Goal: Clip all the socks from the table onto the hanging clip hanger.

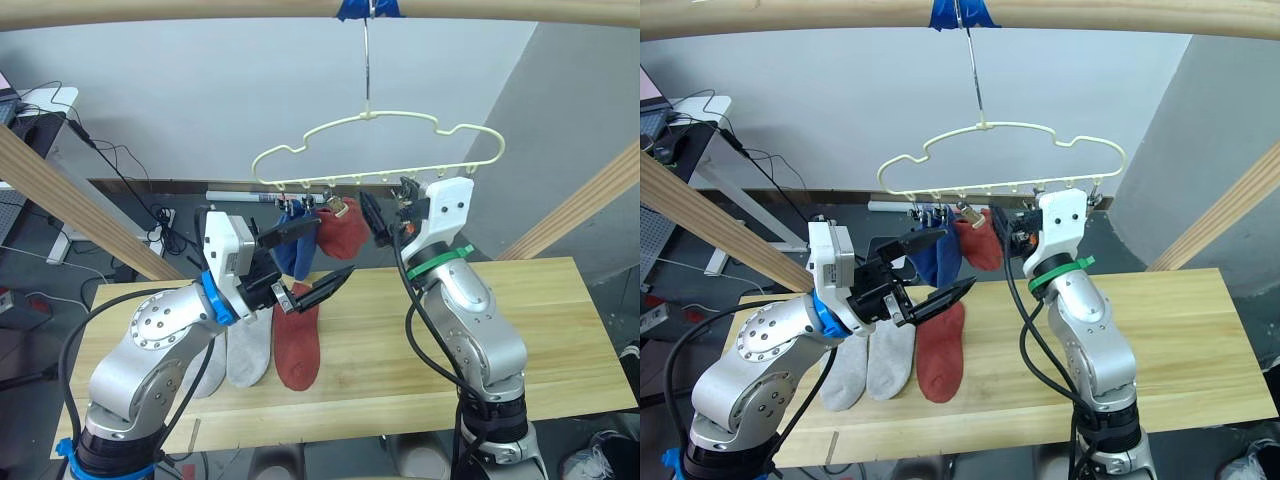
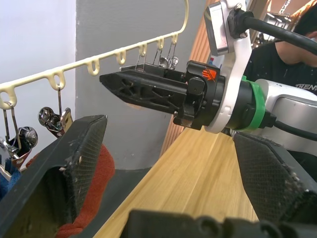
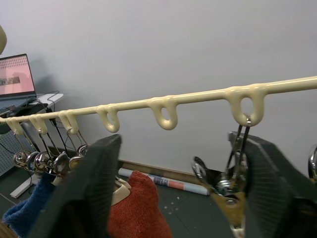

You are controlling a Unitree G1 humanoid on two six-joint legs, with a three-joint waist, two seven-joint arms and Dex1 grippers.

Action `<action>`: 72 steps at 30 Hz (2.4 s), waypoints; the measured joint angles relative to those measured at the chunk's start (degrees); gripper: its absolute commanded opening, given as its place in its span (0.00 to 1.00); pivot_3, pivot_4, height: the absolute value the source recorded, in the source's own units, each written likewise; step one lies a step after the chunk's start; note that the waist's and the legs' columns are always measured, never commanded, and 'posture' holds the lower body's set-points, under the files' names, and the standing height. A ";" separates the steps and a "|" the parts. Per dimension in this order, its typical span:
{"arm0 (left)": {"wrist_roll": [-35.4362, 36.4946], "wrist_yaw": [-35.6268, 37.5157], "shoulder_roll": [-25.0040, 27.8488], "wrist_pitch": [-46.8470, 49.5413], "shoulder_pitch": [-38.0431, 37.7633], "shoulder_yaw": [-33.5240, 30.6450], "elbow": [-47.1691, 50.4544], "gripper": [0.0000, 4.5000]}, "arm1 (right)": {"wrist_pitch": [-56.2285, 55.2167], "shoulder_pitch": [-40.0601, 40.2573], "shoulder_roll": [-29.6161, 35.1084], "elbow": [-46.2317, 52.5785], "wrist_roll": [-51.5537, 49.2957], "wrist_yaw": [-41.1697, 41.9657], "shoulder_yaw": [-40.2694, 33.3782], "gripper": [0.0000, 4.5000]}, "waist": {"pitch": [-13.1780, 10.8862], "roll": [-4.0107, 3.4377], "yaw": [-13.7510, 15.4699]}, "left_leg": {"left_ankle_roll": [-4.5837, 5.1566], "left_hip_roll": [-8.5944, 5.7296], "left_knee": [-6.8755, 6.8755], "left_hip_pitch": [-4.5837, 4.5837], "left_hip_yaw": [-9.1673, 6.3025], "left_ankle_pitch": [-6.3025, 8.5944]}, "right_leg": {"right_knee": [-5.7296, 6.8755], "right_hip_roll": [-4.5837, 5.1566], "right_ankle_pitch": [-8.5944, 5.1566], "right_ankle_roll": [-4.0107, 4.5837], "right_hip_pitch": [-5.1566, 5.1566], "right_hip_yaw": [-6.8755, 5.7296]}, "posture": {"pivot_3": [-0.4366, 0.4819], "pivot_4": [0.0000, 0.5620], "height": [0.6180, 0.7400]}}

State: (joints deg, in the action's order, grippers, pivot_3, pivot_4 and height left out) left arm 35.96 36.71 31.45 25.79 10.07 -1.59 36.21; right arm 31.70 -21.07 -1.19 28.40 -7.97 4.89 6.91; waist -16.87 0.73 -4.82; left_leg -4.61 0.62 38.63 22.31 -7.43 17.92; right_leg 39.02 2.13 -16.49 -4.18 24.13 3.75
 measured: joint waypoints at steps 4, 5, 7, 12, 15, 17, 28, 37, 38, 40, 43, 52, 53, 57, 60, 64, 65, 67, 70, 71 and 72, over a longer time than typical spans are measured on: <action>-0.01 0.00 -0.08 0.00 -0.01 0.01 0.00 1.00 | 0.00 0.00 0.00 0.00 0.08 -0.17 -0.09 0.63 | 0.00 0.00 0.00 | 0.00 0.00 0.00 0.00 -0.01 0.00 | 0.00 0.00 0.00 0.00 0.01 0.00 | 0.42 0.54 1.00; -0.01 0.00 -0.10 0.00 -0.01 0.03 0.01 1.00 | 0.00 0.00 0.00 0.00 0.09 -0.20 -0.08 0.63 | 0.00 0.00 0.00 | 0.00 0.00 0.00 0.00 -0.01 0.00 | 0.00 0.00 0.00 0.00 0.01 0.00 | 0.42 0.54 1.00; -0.01 0.02 -0.13 0.00 -0.01 0.09 0.00 1.00 | 0.00 0.00 -0.01 0.00 0.09 -0.26 -0.08 0.63 | 0.00 0.00 0.00 | 0.00 0.00 0.00 0.00 0.00 0.00 | 0.00 0.00 0.00 0.00 0.01 0.00 | 0.41 0.55 1.00; 0.00 0.02 -0.14 0.00 -0.01 0.11 0.00 1.00 | 0.00 0.01 -0.04 0.00 0.11 -0.48 -0.06 0.63 | 0.00 0.00 -0.01 | 0.00 0.00 0.00 0.01 0.00 0.00 | 0.00 0.00 0.00 0.00 0.01 0.00 | 0.41 0.55 1.00; 0.00 0.00 -0.14 0.00 -0.01 0.11 0.02 1.00 | 0.00 0.01 -0.04 0.00 0.09 -0.45 -0.05 0.63 | 0.00 0.00 0.00 | 0.00 0.00 0.00 0.01 0.00 0.00 | 0.00 0.00 0.00 0.00 0.01 0.00 | 0.42 0.55 1.00; 0.00 -0.04 -0.14 0.02 -0.09 0.11 0.29 1.00 | 0.00 0.01 -0.05 0.00 0.07 -0.38 -0.06 0.63 | 0.00 0.00 0.00 | 0.00 0.00 0.00 0.01 0.00 0.00 | 0.00 0.00 0.00 0.00 0.01 0.00 | 0.42 0.55 1.00; 0.12 -1.25 -0.30 0.69 -1.34 0.89 2.21 1.00 | 0.00 0.02 -0.09 0.00 -0.06 -0.24 -0.50 0.00 | -0.01 -0.01 -0.01 | 0.00 0.00 -0.02 0.01 -0.01 0.00 | -0.01 0.00 0.00 0.00 0.01 0.00 | 0.41 0.56 1.00; -0.57 -4.74 -0.24 4.28 -3.99 1.16 1.16 1.00 | 2.05 -1.45 3.83 0.00 -2.95 2.91 -3.95 0.00 | -0.16 -0.08 -0.07 | 0.01 0.00 -0.02 0.01 0.01 0.00 | -0.02 0.00 0.00 0.00 0.01 0.02 | 0.39 0.58 1.00; -1.38 -5.29 -0.10 4.77 -4.82 1.17 0.37 1.00 | 2.69 -2.16 4.67 -0.01 -3.85 3.74 -4.66 0.00 | -0.22 -0.11 -0.10 | 0.01 0.00 -0.02 0.01 0.01 0.00 | -0.02 0.00 0.00 0.00 0.01 0.01 | 0.39 0.58 1.00; -3.50 -6.14 0.50 5.57 -6.62 1.34 -1.85 1.00 | 3.80 -3.29 6.44 -0.03 -5.60 5.34 -6.08 0.00 | -0.32 -0.20 -0.16 | 0.02 0.00 -0.04 0.01 0.00 0.01 | -0.01 -0.01 0.00 0.00 0.02 0.00 | 0.39 0.58 1.00; -6.28 -6.17 1.12 6.34 -7.73 2.50 -3.57 1.00 | 5.16 -3.53 7.99 -0.50 -7.54 7.02 -7.35 0.00 | -0.37 -0.21 -0.16 | 0.02 0.00 -0.17 0.01 0.02 0.01 | -0.05 0.00 0.00 0.00 0.04 0.01 | 0.39 0.58 1.00; -23.05 -7.42 3.06 4.24 -5.42 12.72 -17.08 1.00 | 7.64 -4.19 12.69 -1.16 -11.82 12.53 -7.55 0.00 | -0.43 -0.30 -0.15 | 0.02 -0.01 -0.28 -0.01 0.04 0.00 | -0.08 0.01 0.00 0.01 0.08 0.01 | 0.37 0.57 1.00; -24.22 -7.45 2.70 3.64 -4.70 13.27 -18.51 1.00 | 7.64 -4.19 12.69 -1.20 -11.86 12.56 -7.49 0.00 | -0.43 -0.29 -0.15 | 0.02 -0.01 -0.27 -0.01 0.04 0.00 | -0.08 0.01 0.00 0.01 0.07 0.01 | 0.37 0.57 1.00; -28.38 -7.40 2.21 1.95 -3.27 14.81 -22.79 1.00 | 7.64 -4.21 12.72 -1.23 -12.26 12.56 -7.44 0.00 | -0.43 -0.30 -0.22 | 0.02 0.00 -0.29 -0.01 0.05 -0.01 | -0.08 0.02 -0.01 0.01 0.09 0.01 | 0.35 0.57 1.00; -31.16 -7.19 2.57 0.90 -2.95 14.96 -25.19 1.00 | 7.64 -4.21 12.87 -1.23 -12.45 12.54 -7.44 0.00 | -0.43 -0.30 -0.28 | 0.01 0.00 -0.32 -0.01 0.05 -0.01 | -0.08 0.02 0.00 0.01 0.10 0.02 | 0.35 0.57 1.00; -34.40 -5.97 3.70 0.82 -2.78 15.99 -27.11 1.00 | 7.64 -4.21 13.21 -1.23 -12.46 12.39 -7.45 0.00 | -0.43 -0.29 -0.35 | 0.01 0.00 -0.32 -0.01 0.05 -0.02 | -0.08 0.03 0.00 0.01 0.10 0.02 | 0.34 0.55 1.00; -34.86 -5.81 3.71 0.80 -2.76 16.16 -27.62 1.00 | 7.64 -4.21 13.23 -1.22 -12.46 12.35 -7.45 0.00 | -0.43 -0.29 -0.35 | 0.00 0.00 -0.32 -0.01 0.04 -0.02 | -0.08 0.03 0.00 0.01 0.10 0.01 | 0.34 0.55 1.00; -36.12 -5.03 3.68 0.13 -2.43 17.18 -29.13 0.92 | 7.64 -4.21 13.27 -1.22 -12.46 12.23 -7.44 0.00 | -0.43 -0.29 -0.33 | -0.01 -0.01 -0.31 -0.01 0.05 -0.02 | -0.08 0.04 0.00 0.01 0.10 0.01 | 0.34 0.55 1.00; -37.19 -3.97 3.26 -0.94 -2.00 17.72 -30.71 0.77 | 7.64 -4.21 13.28 -1.22 -12.47 12.05 -7.45 0.00 | -0.43 -0.29 -0.35 | -0.01 -0.01 -0.32 -0.01 0.04 -0.03 | -0.08 0.04 0.00 0.01 0.10 0.01 | 0.34 0.55 1.00; -37.40 -3.52 3.16 -1.55 -1.81 17.90 -31.22 0.72 | 7.64 -4.21 13.28 -1.21 -12.47 12.01 -7.45 0.00 | -0.43 -0.29 -0.35 | -0.01 -0.01 -0.31 -0.01 0.04 -0.03 | -0.08 0.04 0.00 0.01 0.10 0.00 | 0.34 0.55 1.00; -37.61 -3.36 3.09 -2.07 -1.73 18.10 -31.53 0.66 | 7.64 -4.21 13.28 -1.21 -12.48 11.97 -7.44 0.00 | -0.43 -0.29 -0.36 | -0.01 -0.01 -0.31 -0.01 0.04 -0.03 | -0.08 0.04 0.00 0.01 0.10 0.00 | 0.34 0.55 1.00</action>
State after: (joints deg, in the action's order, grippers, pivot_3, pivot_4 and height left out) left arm -1.66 33.34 34.53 23.72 8.34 16.51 4.68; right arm 39.34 -25.28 12.10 27.19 -20.44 16.87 -0.53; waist -17.30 0.43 -5.17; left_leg -4.62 0.62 38.32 22.30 -7.39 17.88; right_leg 38.95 2.17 -16.50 -4.17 24.23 3.76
